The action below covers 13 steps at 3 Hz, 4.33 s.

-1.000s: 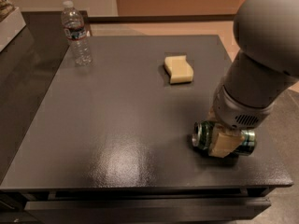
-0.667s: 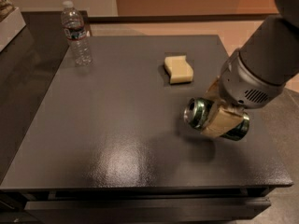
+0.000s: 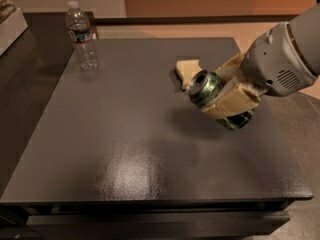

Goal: Place green can upright

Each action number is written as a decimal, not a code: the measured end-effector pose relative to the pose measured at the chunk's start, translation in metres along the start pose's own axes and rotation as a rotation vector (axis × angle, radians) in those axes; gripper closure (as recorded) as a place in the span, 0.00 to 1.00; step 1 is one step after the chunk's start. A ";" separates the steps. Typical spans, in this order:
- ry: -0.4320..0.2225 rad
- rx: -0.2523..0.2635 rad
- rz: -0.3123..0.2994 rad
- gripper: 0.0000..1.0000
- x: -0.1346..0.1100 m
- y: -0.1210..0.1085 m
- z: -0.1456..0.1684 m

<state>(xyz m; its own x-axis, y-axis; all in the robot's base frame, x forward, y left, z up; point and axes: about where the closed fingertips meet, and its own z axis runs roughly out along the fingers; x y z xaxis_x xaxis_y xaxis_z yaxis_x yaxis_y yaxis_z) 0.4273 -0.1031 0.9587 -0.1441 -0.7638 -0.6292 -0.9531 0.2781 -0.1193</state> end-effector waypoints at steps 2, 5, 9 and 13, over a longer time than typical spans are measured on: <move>-0.354 0.025 0.081 1.00 -0.016 -0.013 0.005; -0.650 -0.061 0.112 1.00 -0.008 -0.001 0.034; -0.867 -0.118 0.102 0.69 0.014 0.010 0.065; -0.879 -0.126 0.092 0.00 0.014 0.014 0.069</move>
Offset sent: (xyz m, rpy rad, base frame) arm 0.0251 0.0102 0.0144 0.5993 -0.0902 -0.0536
